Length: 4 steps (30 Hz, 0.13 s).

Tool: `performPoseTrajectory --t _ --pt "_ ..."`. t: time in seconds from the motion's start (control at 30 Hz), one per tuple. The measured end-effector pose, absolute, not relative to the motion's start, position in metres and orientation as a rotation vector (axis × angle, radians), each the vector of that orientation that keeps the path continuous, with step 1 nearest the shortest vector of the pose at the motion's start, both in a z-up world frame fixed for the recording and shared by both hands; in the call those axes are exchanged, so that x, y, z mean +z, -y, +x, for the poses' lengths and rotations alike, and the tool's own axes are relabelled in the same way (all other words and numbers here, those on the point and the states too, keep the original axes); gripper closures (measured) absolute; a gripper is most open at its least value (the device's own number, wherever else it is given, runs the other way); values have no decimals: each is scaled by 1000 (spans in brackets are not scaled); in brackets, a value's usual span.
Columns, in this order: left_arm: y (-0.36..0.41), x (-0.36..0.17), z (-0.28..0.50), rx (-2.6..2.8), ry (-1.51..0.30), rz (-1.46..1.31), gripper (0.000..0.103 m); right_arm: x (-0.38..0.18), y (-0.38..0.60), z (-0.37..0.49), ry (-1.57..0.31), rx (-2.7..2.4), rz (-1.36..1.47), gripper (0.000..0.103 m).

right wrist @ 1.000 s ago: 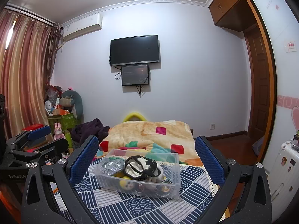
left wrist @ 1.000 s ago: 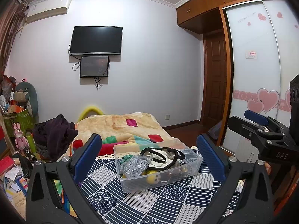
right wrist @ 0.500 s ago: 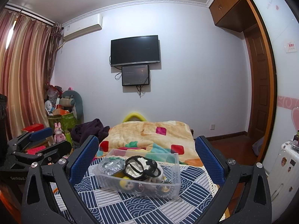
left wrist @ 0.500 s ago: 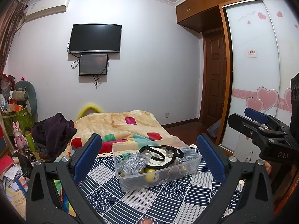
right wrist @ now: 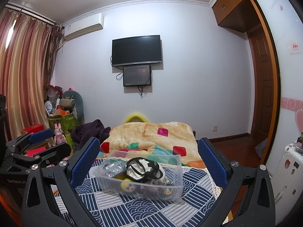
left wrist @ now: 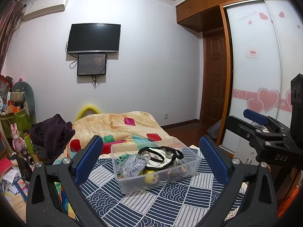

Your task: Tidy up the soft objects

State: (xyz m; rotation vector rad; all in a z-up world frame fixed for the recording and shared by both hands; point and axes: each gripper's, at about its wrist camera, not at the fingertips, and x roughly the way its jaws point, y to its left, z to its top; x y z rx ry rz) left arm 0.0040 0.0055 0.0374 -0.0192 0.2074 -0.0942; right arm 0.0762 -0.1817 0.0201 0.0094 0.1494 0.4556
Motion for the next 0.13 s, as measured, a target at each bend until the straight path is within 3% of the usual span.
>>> performPoseTrajectory --t 0.13 --pt "-3 37 3 -95 -204 -14 0 20 182 77 -152 455 11 0"
